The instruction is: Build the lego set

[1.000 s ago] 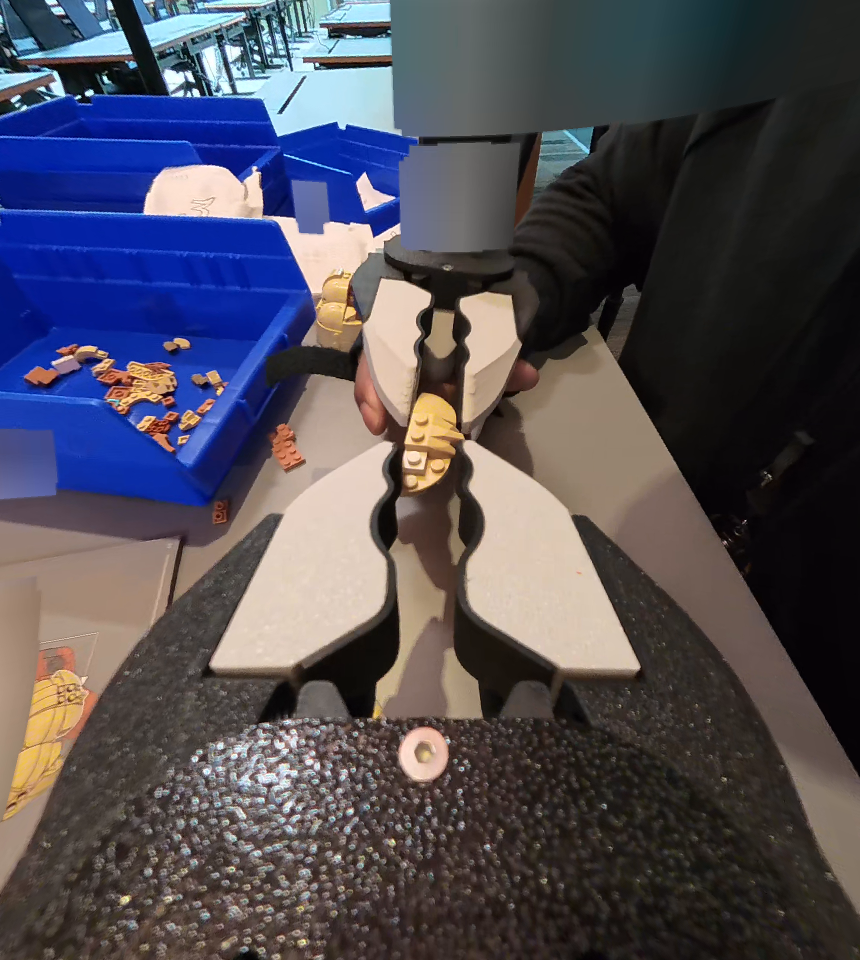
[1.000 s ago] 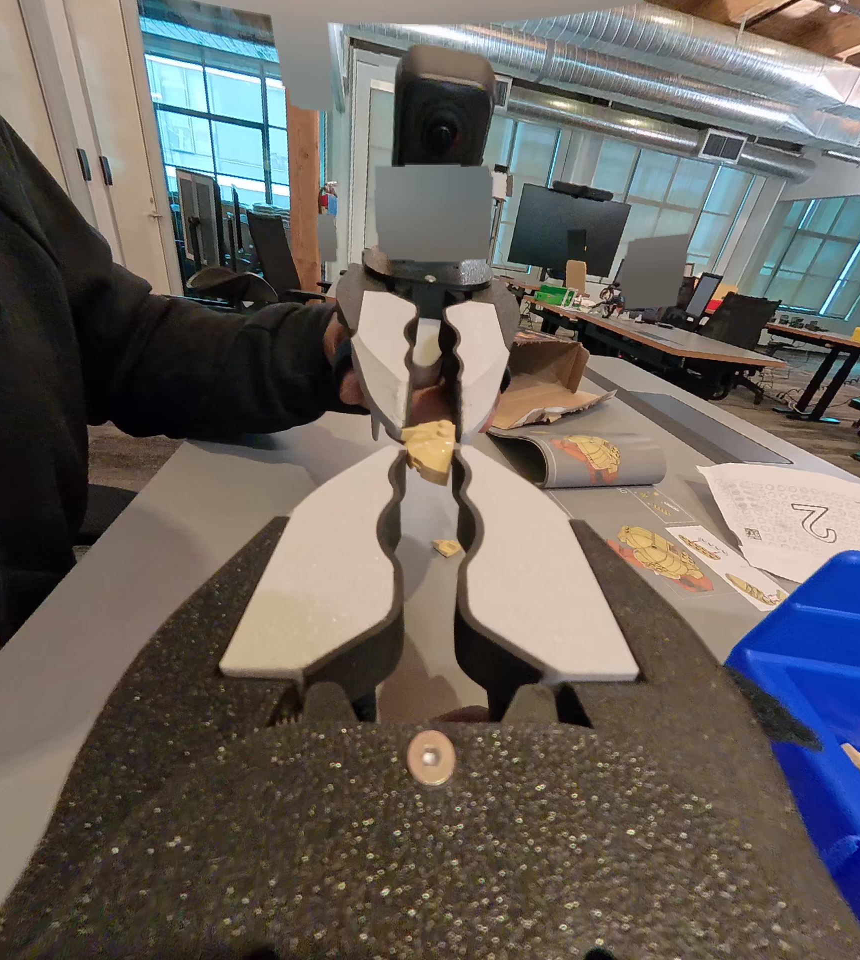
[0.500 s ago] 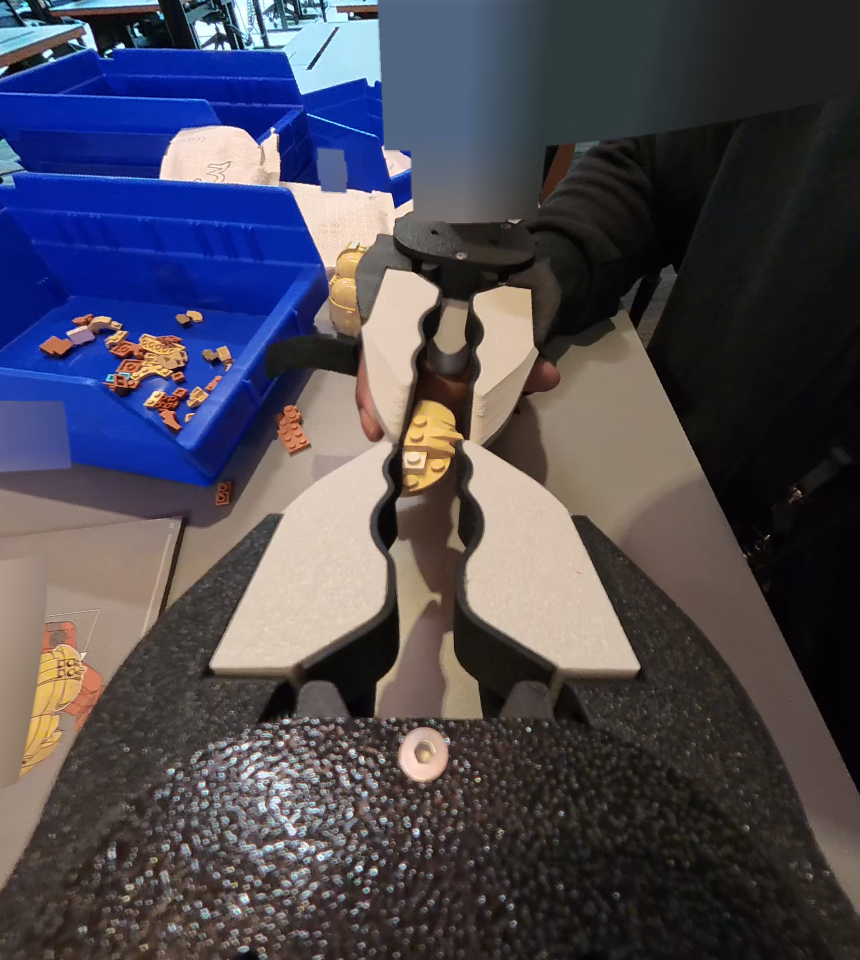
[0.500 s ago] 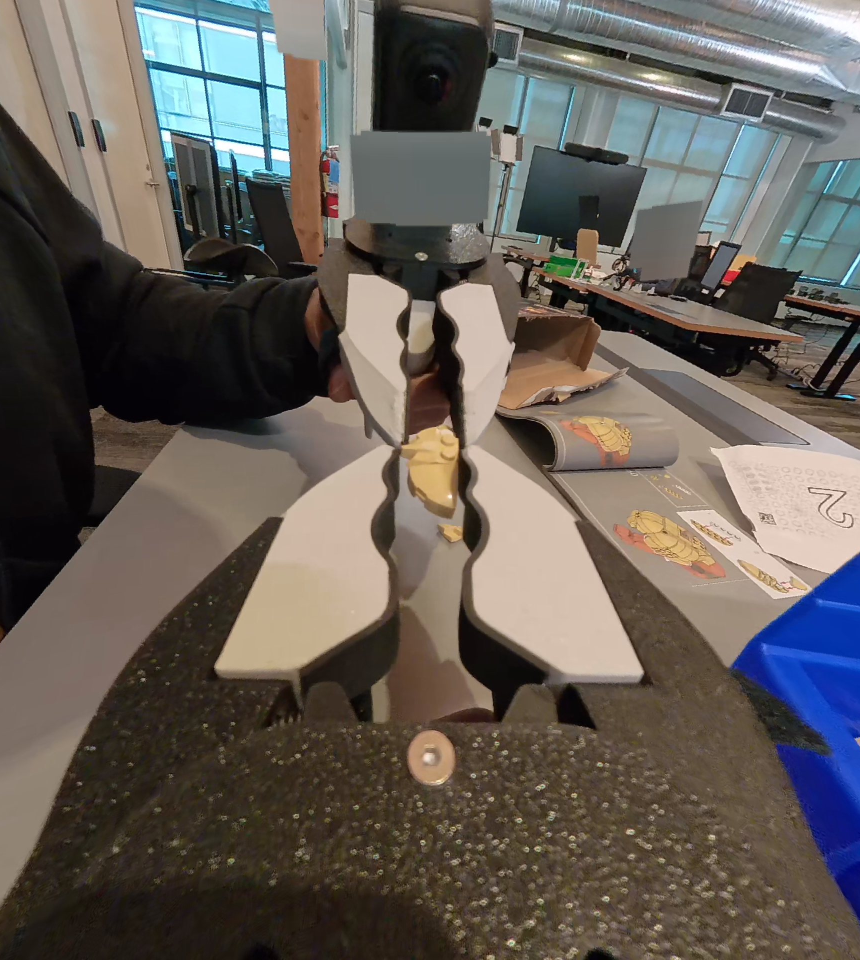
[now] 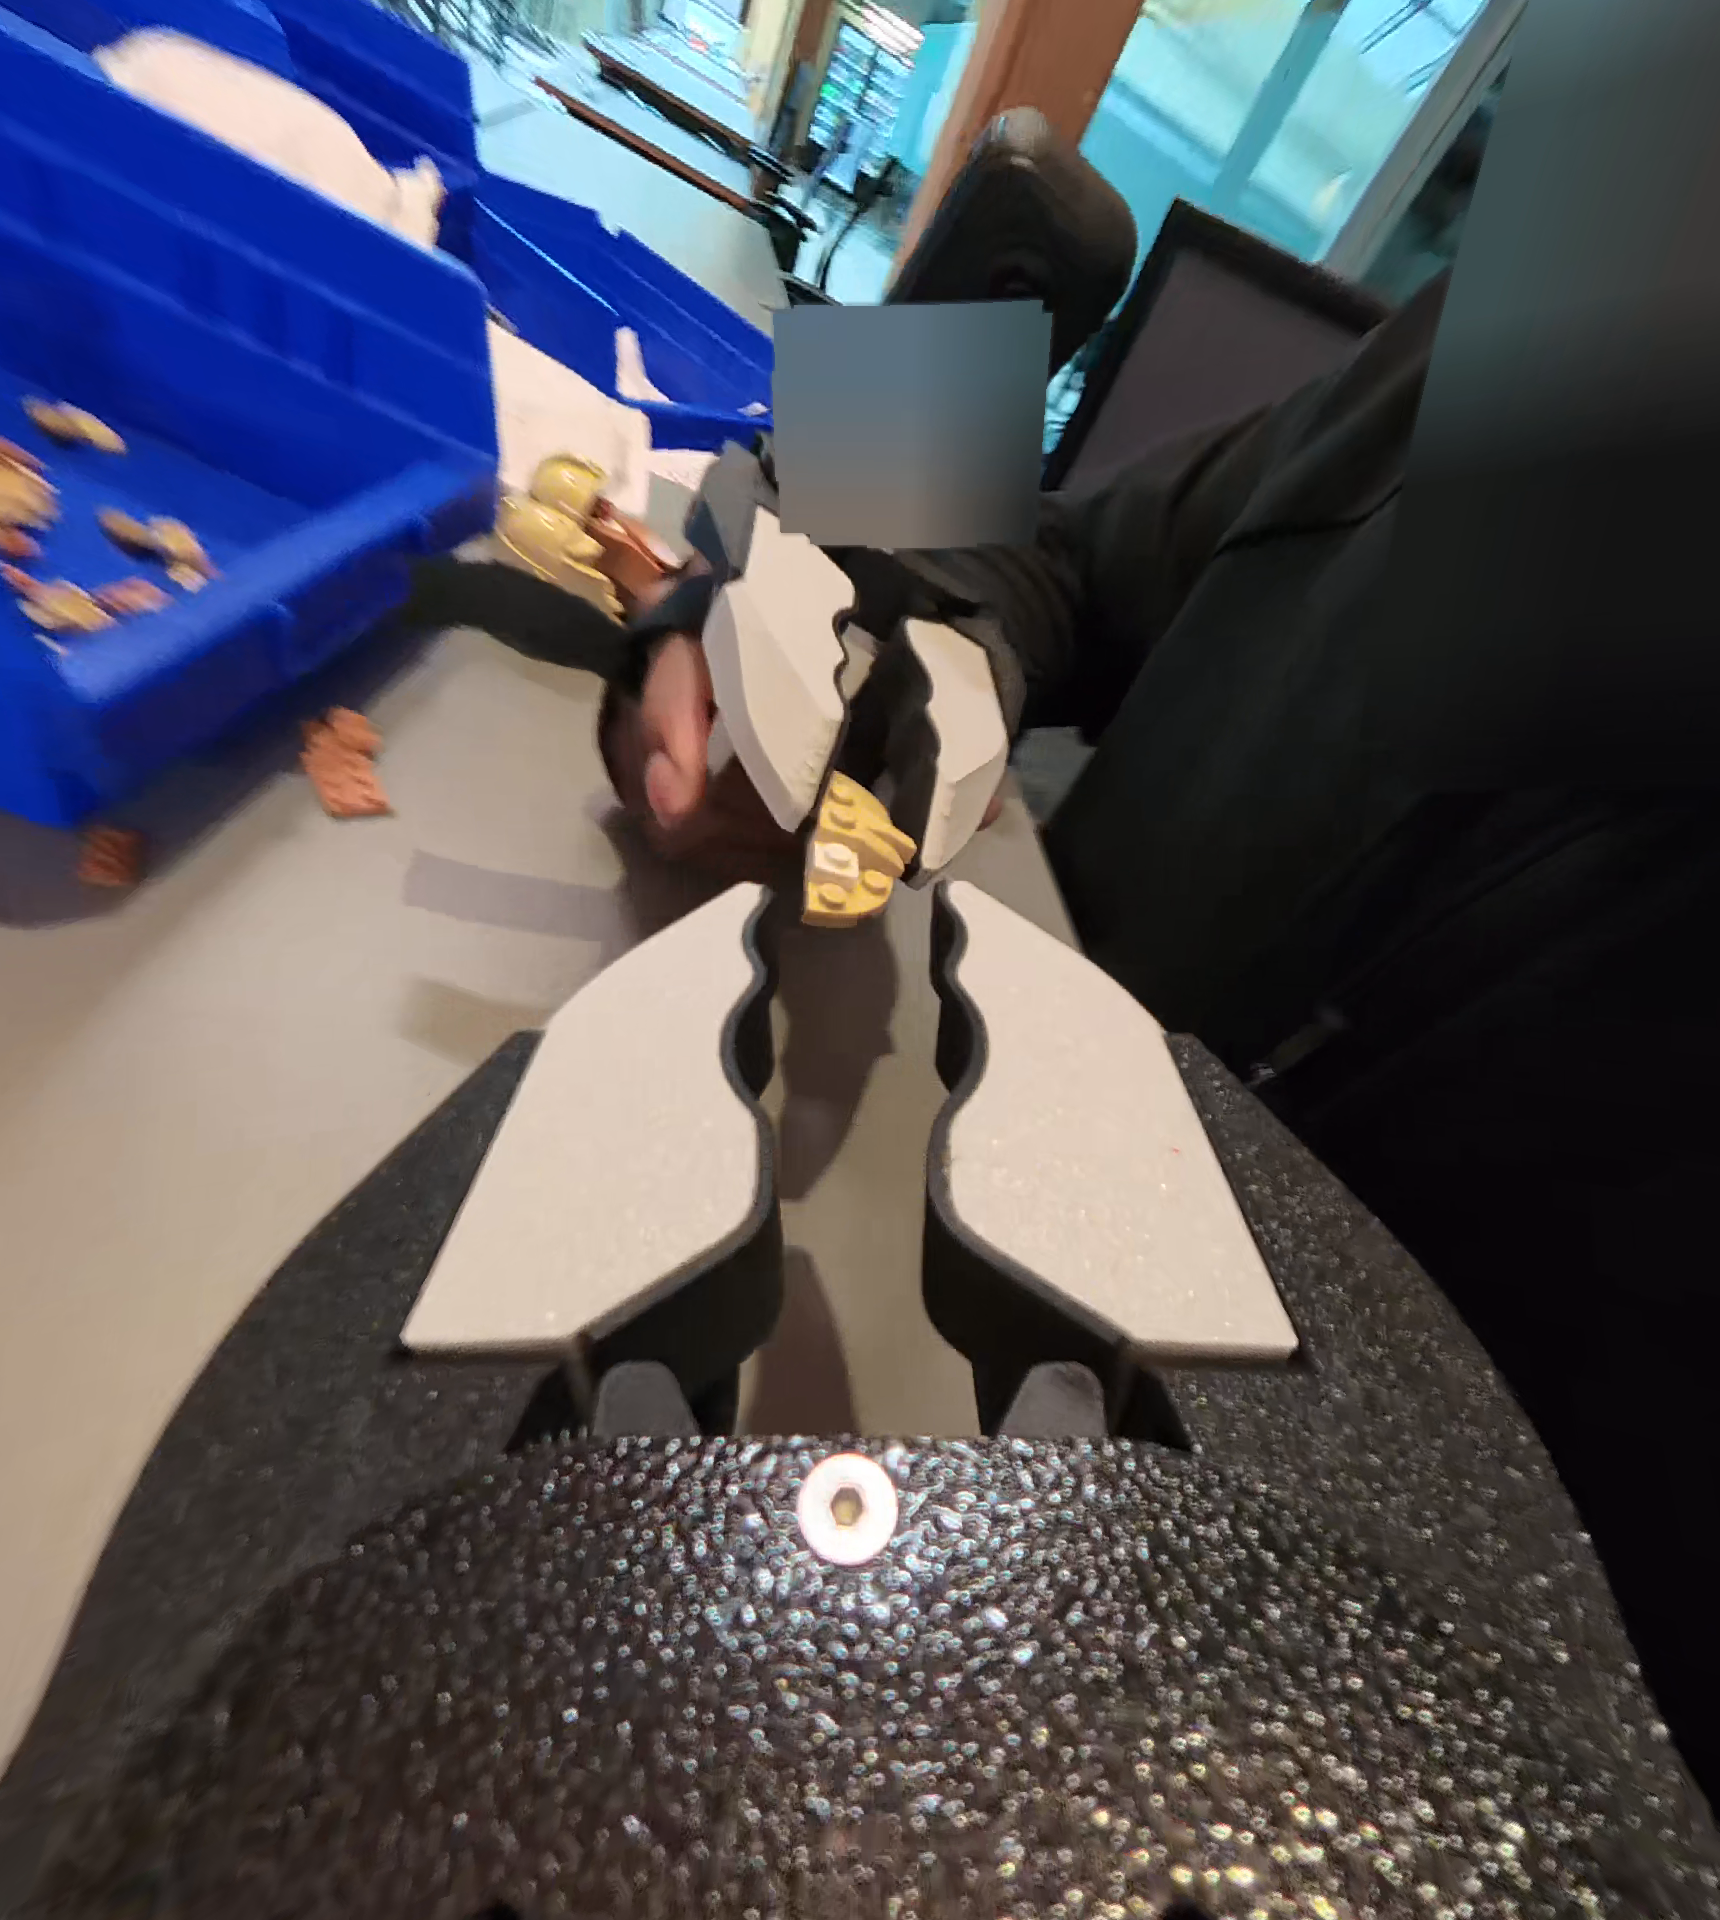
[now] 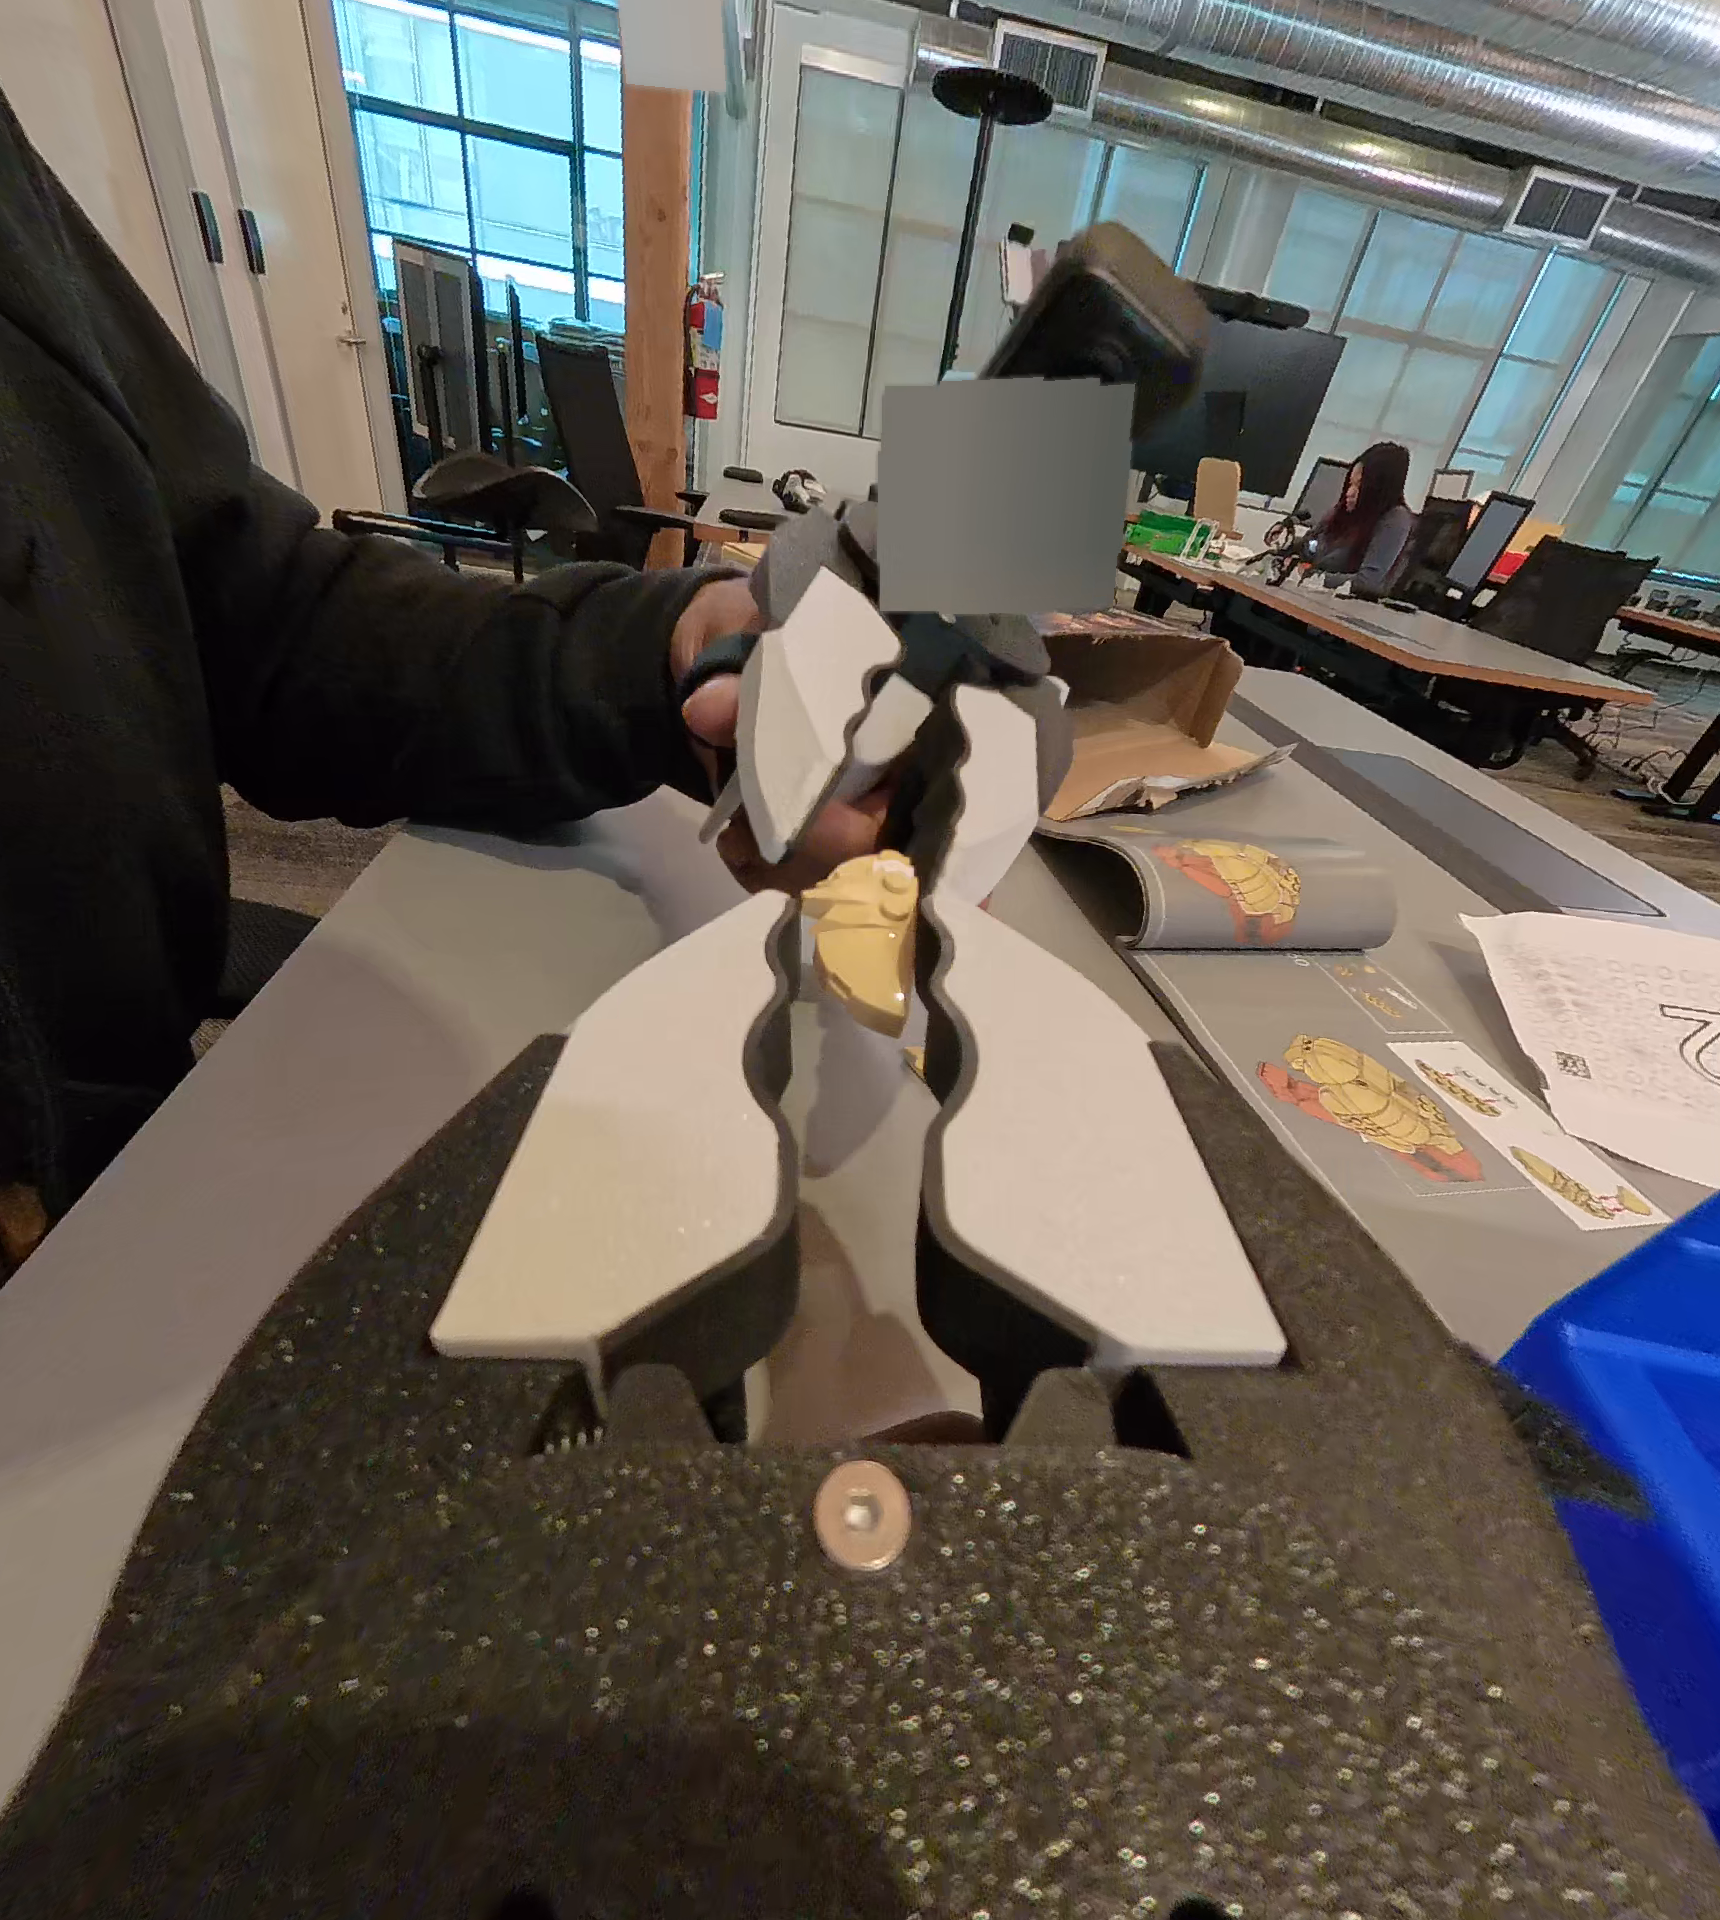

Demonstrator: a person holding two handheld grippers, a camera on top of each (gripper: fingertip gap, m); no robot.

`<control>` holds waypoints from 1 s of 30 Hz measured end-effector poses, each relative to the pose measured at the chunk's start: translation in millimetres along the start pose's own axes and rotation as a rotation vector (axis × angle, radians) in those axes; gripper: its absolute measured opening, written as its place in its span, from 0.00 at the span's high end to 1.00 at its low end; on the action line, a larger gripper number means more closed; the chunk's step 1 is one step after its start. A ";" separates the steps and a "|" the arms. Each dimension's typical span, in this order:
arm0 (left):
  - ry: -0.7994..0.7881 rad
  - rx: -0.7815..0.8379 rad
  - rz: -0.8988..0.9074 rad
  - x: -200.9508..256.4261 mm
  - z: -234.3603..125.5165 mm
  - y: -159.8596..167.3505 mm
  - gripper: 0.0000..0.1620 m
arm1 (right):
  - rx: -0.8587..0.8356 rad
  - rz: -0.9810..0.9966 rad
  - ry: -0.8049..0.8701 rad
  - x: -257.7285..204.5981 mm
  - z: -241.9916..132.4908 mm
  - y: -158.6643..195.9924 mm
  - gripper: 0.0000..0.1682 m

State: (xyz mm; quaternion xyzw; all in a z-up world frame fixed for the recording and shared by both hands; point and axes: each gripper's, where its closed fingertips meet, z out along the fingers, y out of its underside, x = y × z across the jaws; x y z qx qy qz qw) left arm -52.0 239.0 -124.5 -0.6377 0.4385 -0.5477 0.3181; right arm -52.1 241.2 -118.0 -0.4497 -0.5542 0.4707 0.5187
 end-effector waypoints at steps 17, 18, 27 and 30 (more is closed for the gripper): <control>0.073 0.082 -0.211 -3.3 2.8 -2.6 0.92 | -0.013 -0.014 0.001 1.5 -0.7 2.1 0.88; 0.076 0.098 -0.215 -3.8 2.9 -4.2 0.92 | -0.008 -0.012 0.007 2.6 -0.9 1.5 0.88; 0.090 0.178 -0.211 -4.2 5.2 -10.9 0.93 | 0.023 0.015 0.021 5.0 -1.5 -2.6 0.83; 0.094 0.190 -0.215 -4.5 4.7 -11.7 0.93 | 0.029 0.023 0.032 6.8 -1.9 -3.3 0.84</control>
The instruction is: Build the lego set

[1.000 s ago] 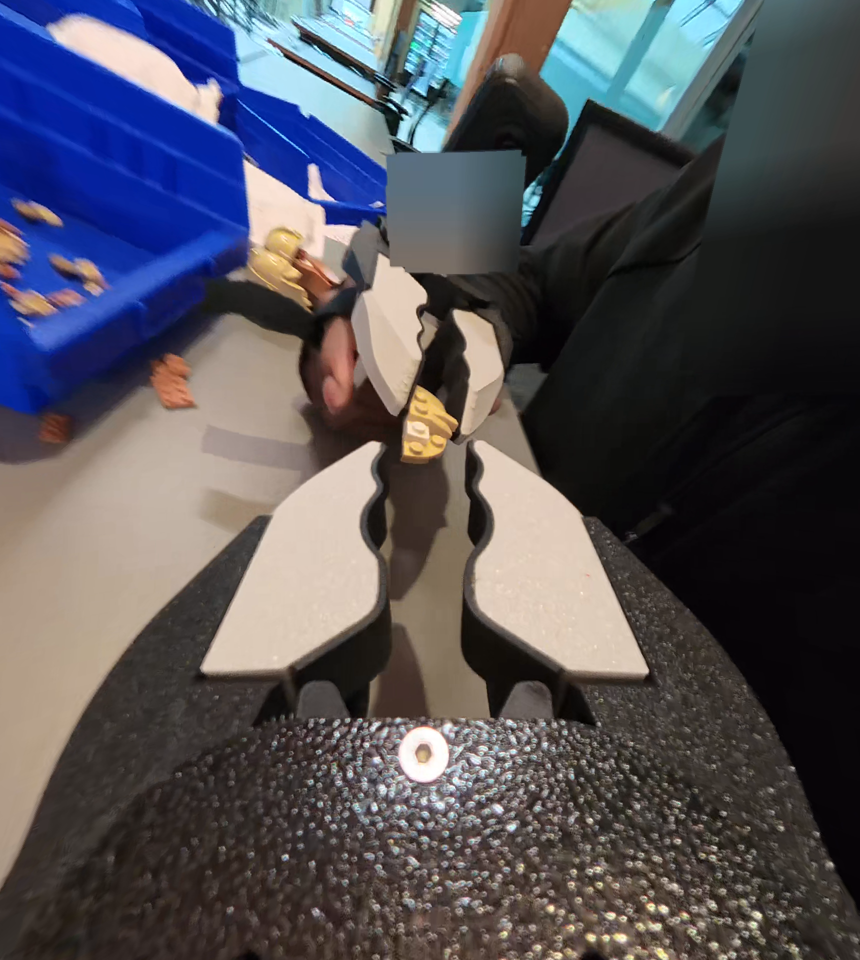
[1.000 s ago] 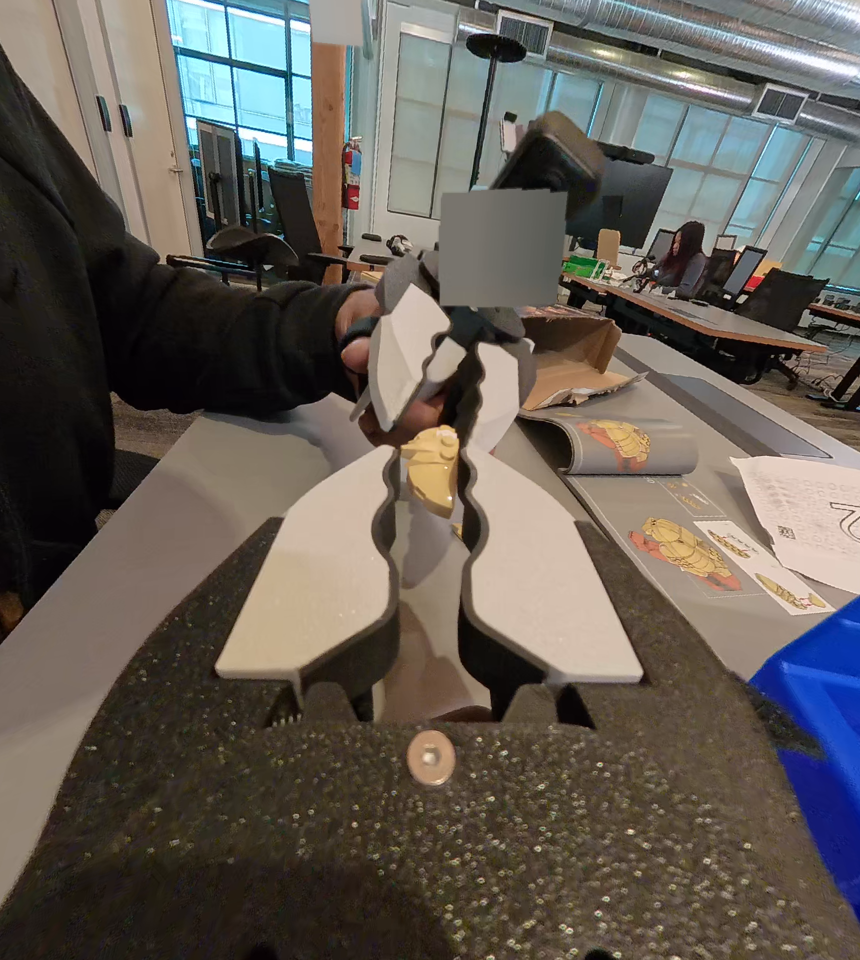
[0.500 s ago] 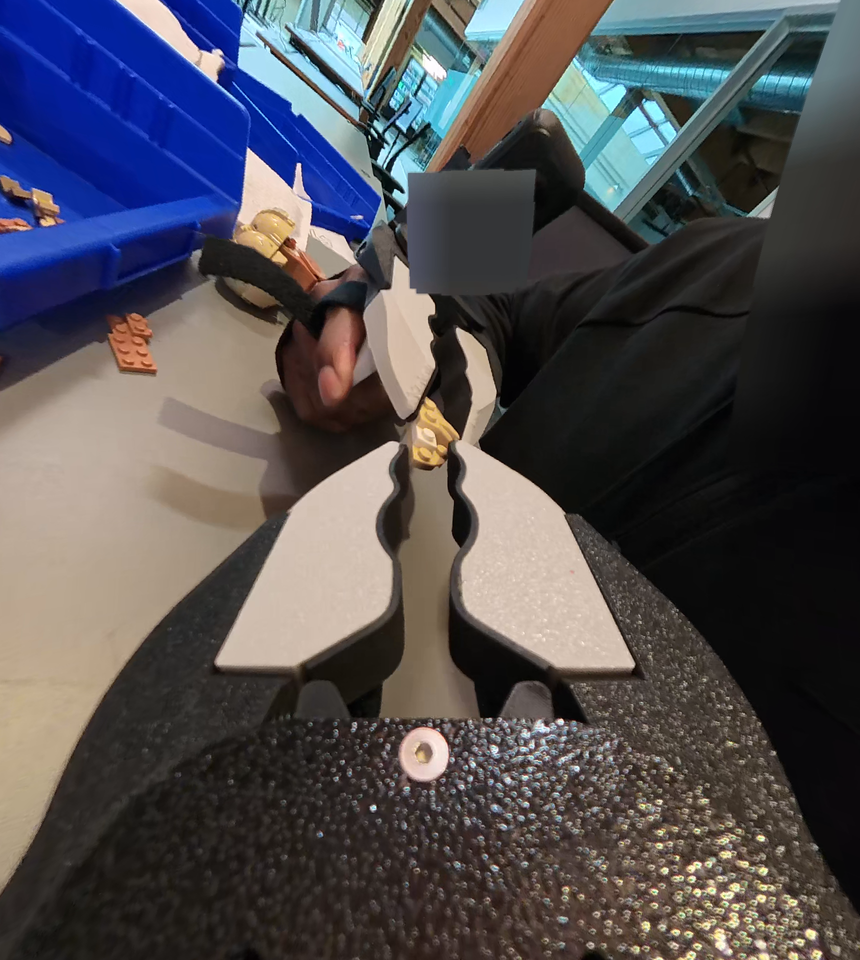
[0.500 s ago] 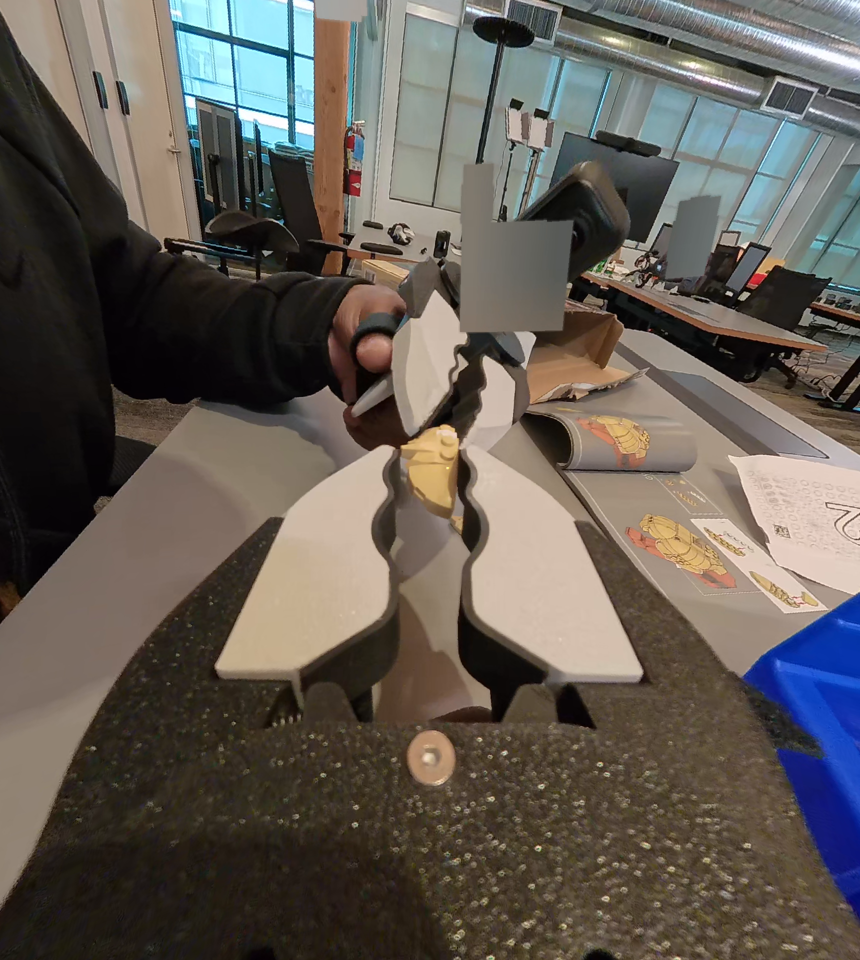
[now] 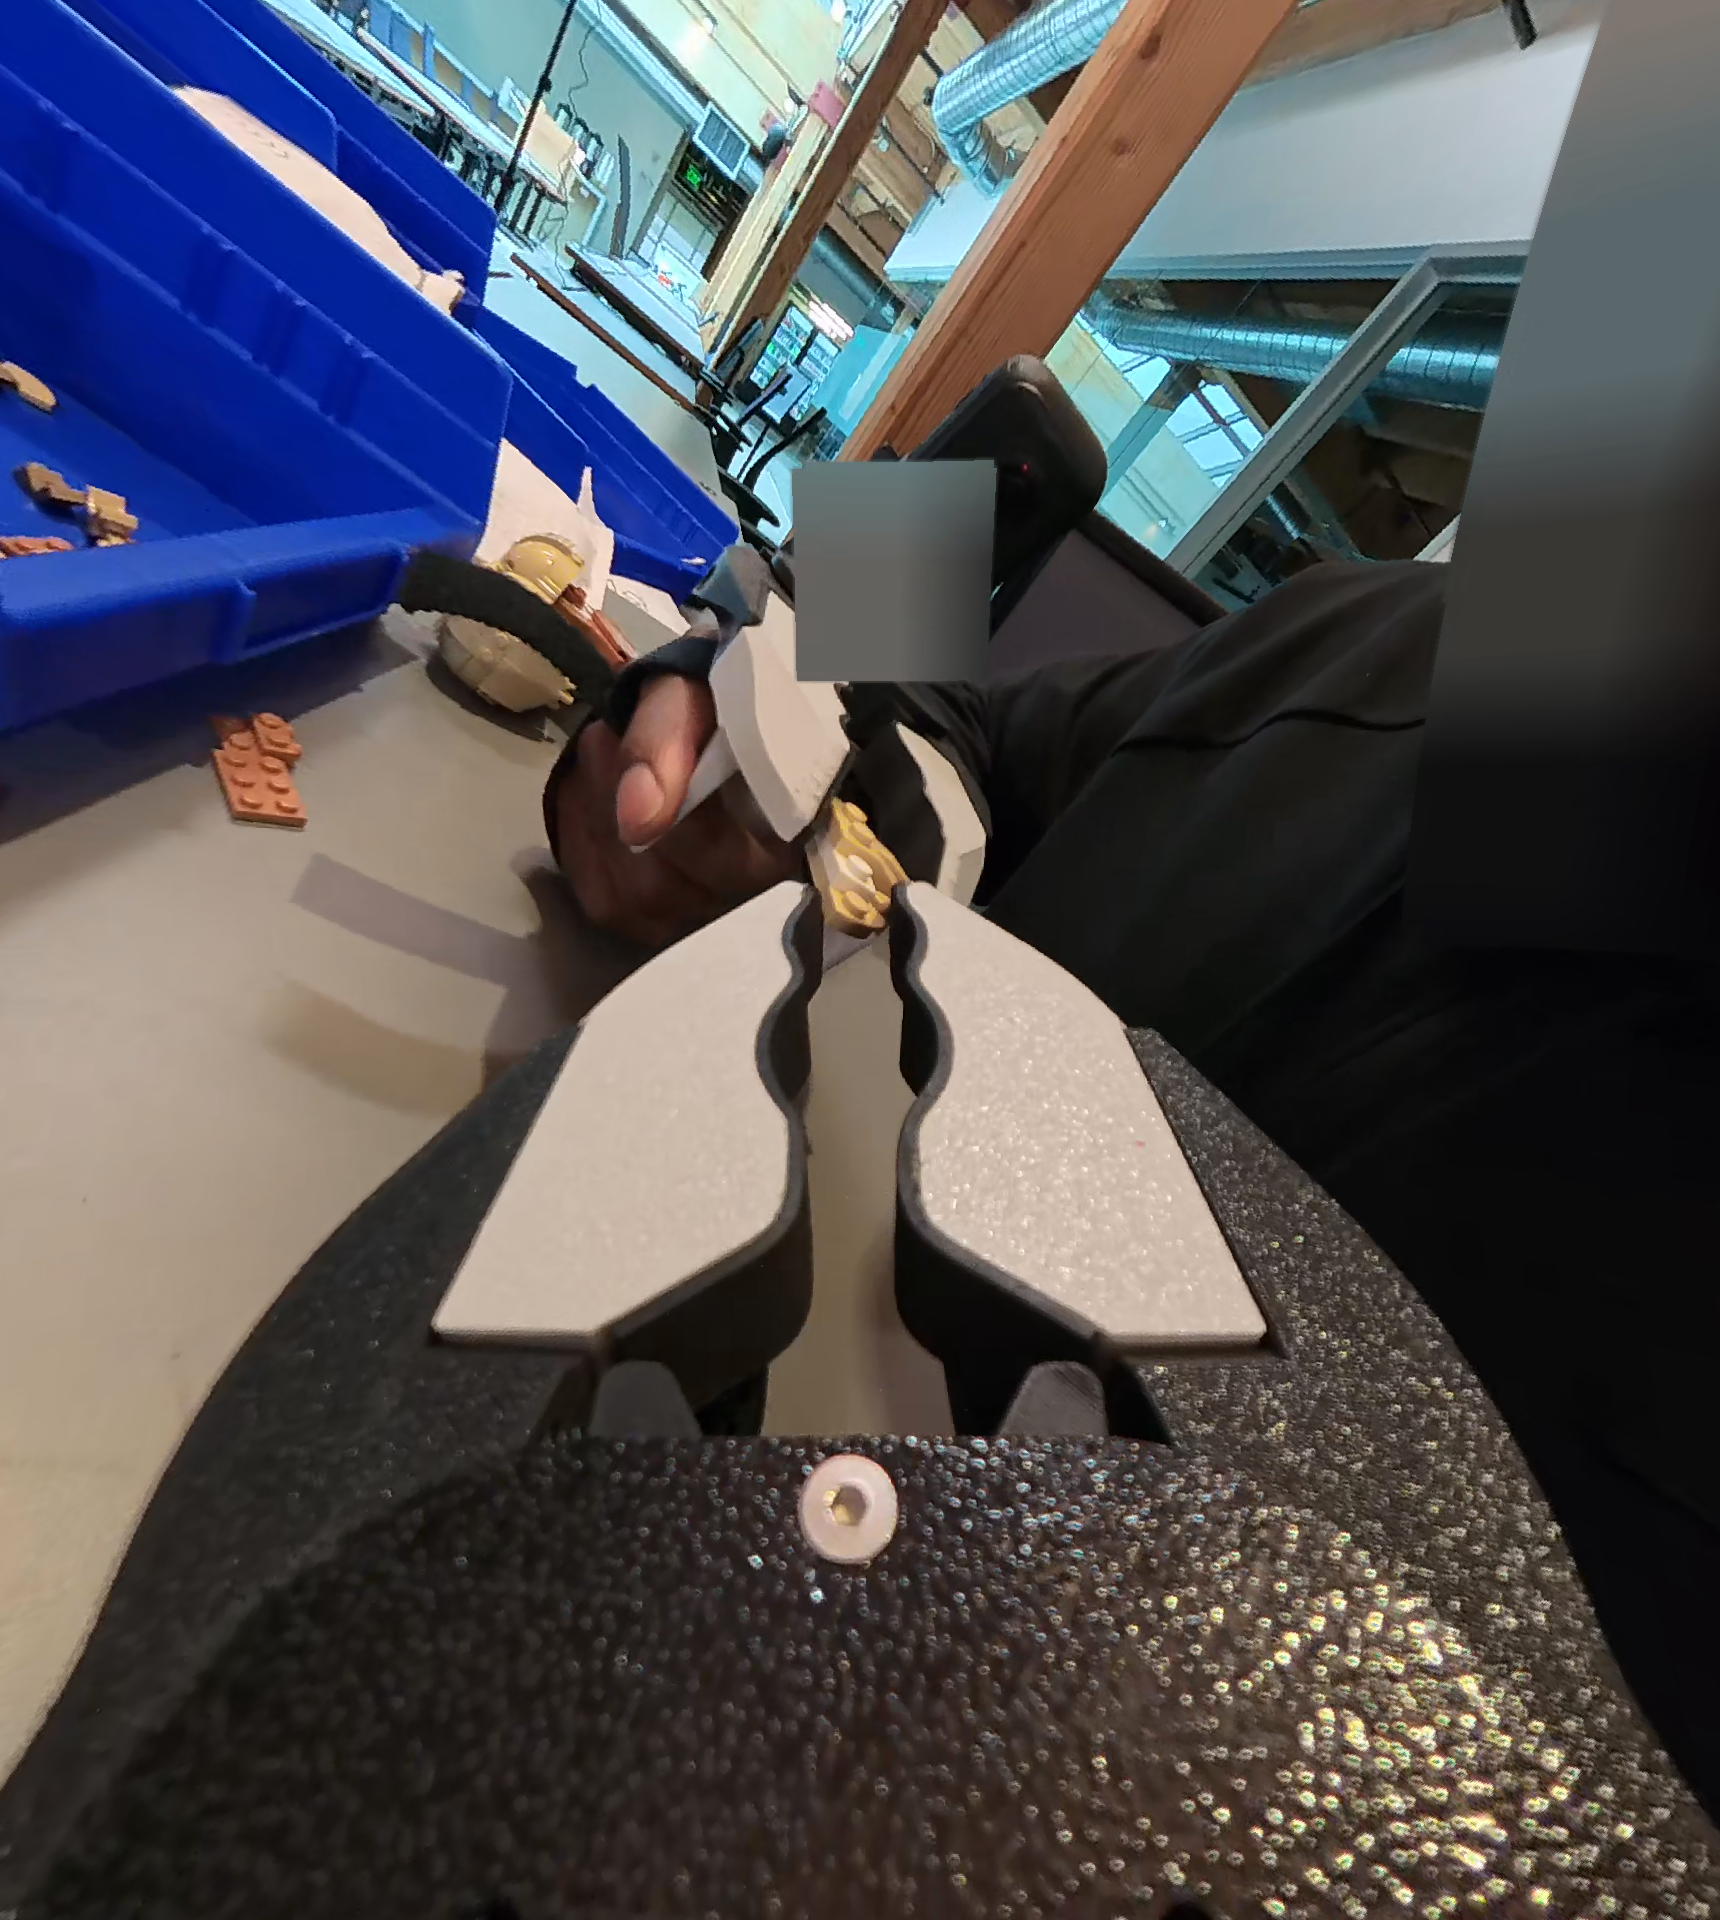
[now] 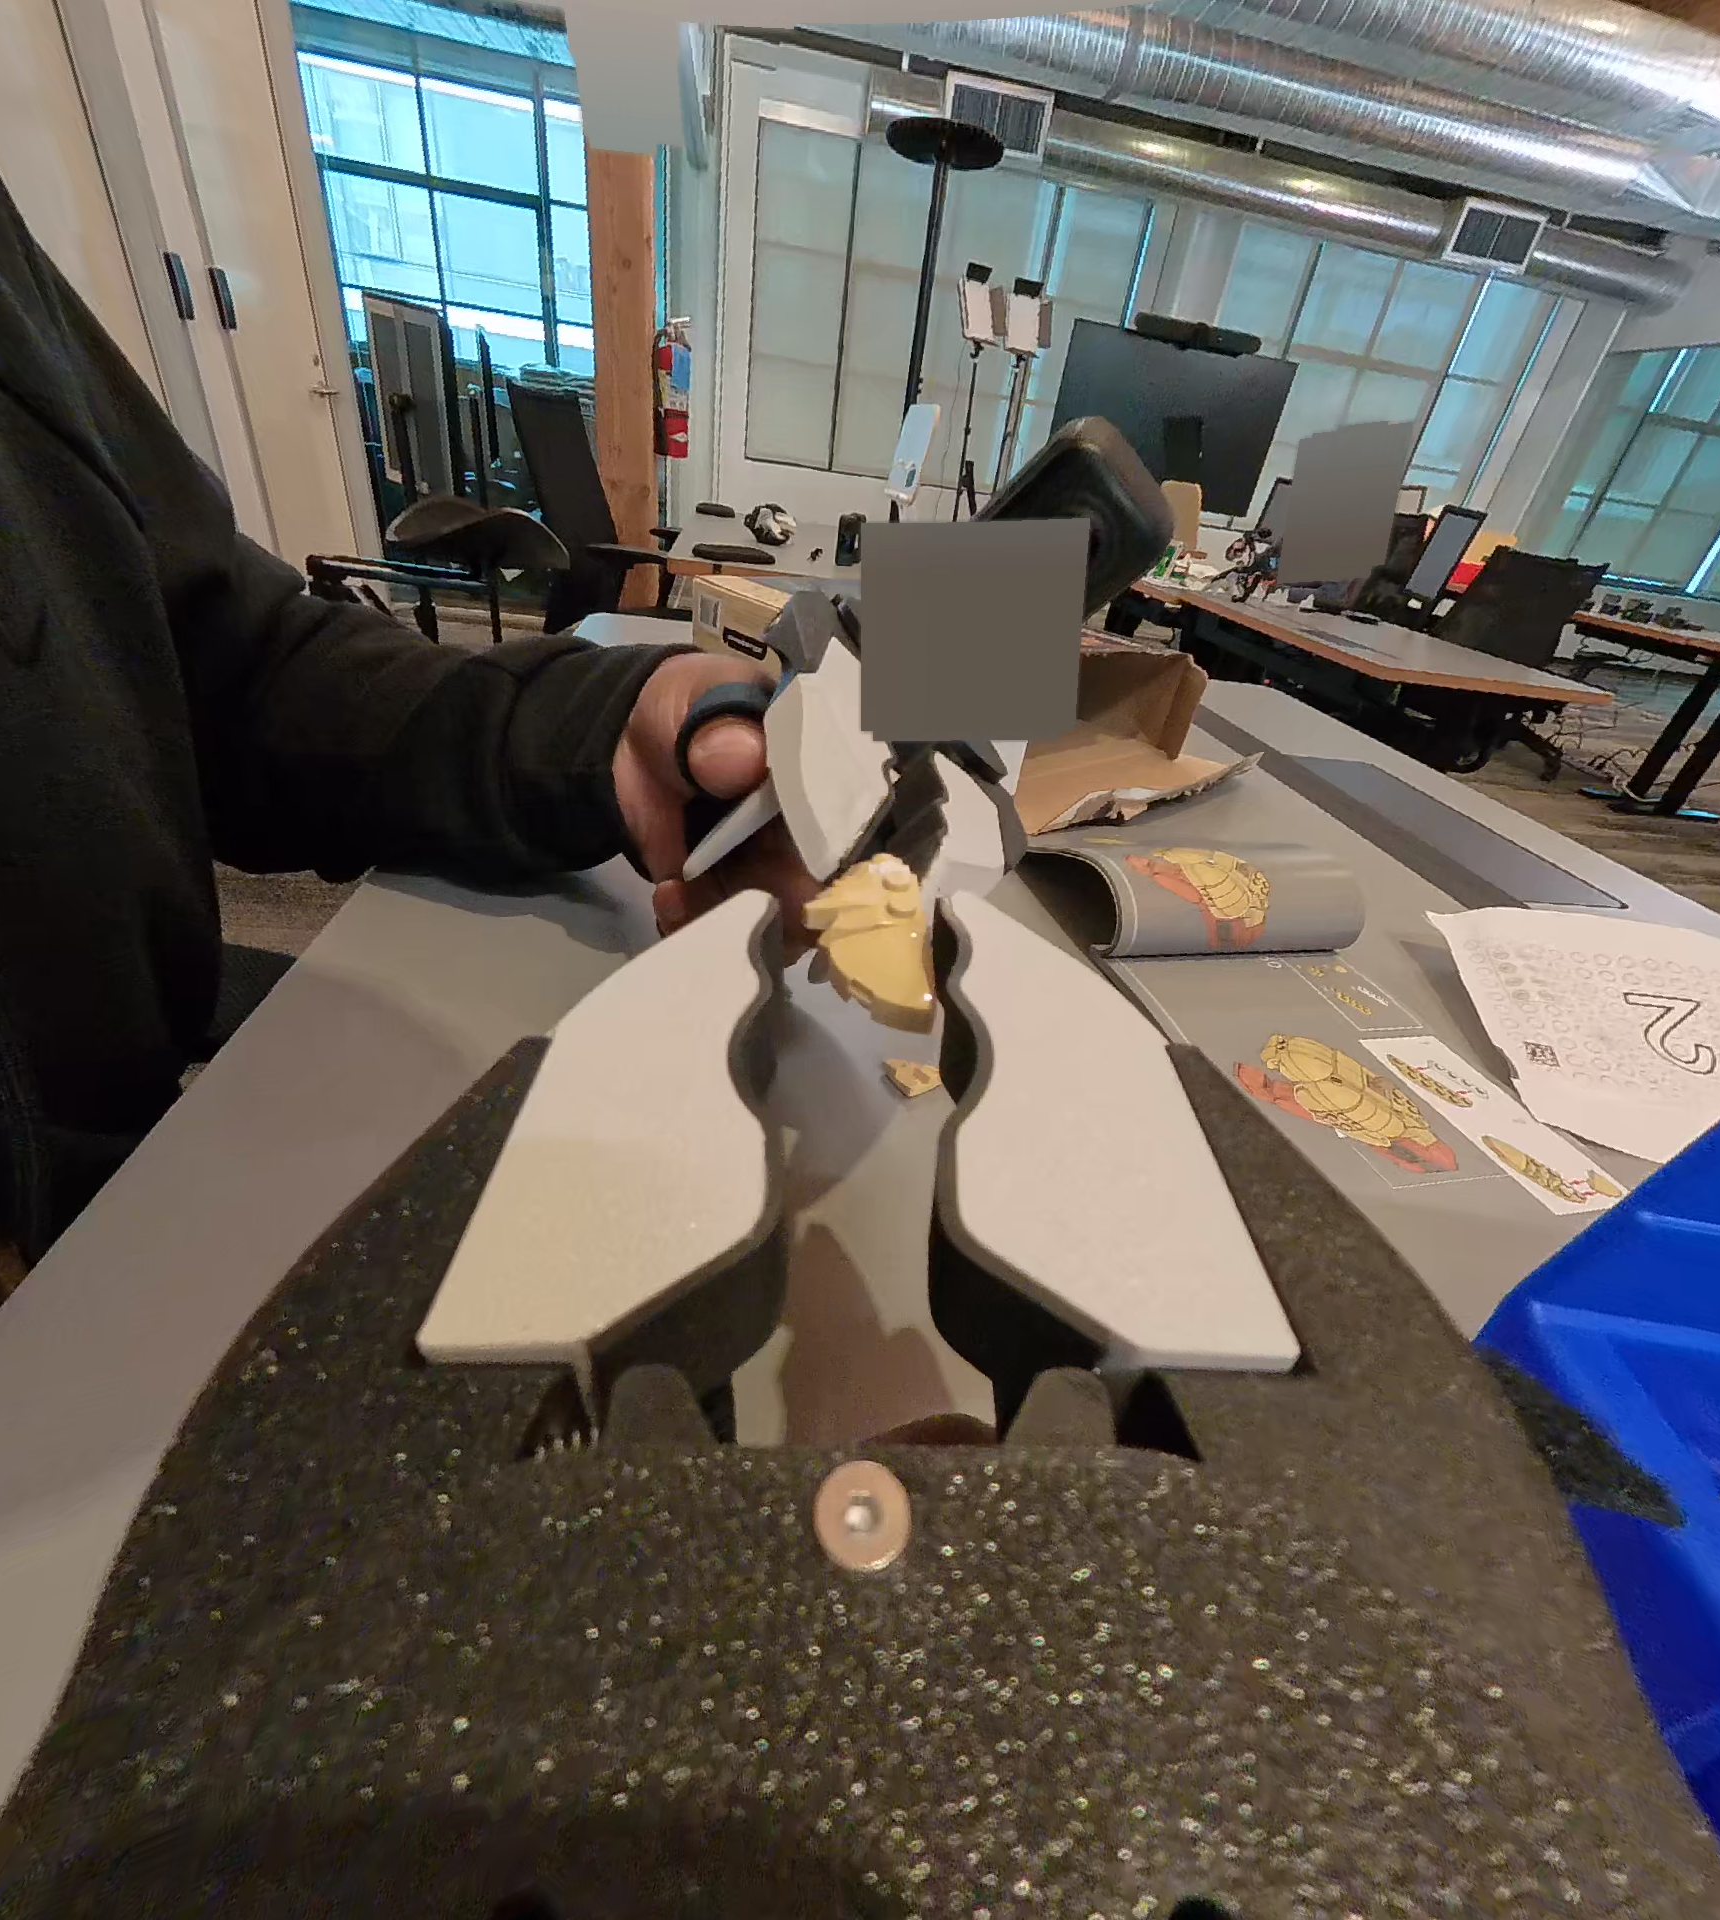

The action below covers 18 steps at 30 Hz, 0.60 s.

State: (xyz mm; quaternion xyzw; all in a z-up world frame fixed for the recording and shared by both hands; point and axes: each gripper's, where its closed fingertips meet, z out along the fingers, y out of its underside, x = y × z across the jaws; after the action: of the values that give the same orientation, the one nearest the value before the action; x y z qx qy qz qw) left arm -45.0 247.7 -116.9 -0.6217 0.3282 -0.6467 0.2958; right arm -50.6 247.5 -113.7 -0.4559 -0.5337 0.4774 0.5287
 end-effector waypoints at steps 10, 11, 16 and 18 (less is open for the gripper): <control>0.021 0.023 -0.026 -0.4 0.6 0.1 0.93 | 0.004 0.001 0.020 2.6 -0.1 -0.6 0.86; 0.021 0.023 -0.026 -0.3 0.6 0.1 0.93 | 0.005 0.001 0.019 2.5 -0.2 -0.6 0.86; 0.019 0.018 -0.031 -0.4 0.7 0.5 0.93 | 0.004 -0.004 0.022 2.5 0.0 -0.3 0.86; 0.014 0.013 -0.032 -1.1 1.2 1.2 0.93 | 0.005 -0.002 0.020 2.4 0.0 -0.4 0.86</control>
State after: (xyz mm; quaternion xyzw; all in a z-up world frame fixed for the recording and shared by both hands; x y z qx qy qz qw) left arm -43.8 247.7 -118.6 -0.6205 0.3162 -0.6578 0.2870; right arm -50.6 249.8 -113.0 -0.4586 -0.5279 0.4735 0.5356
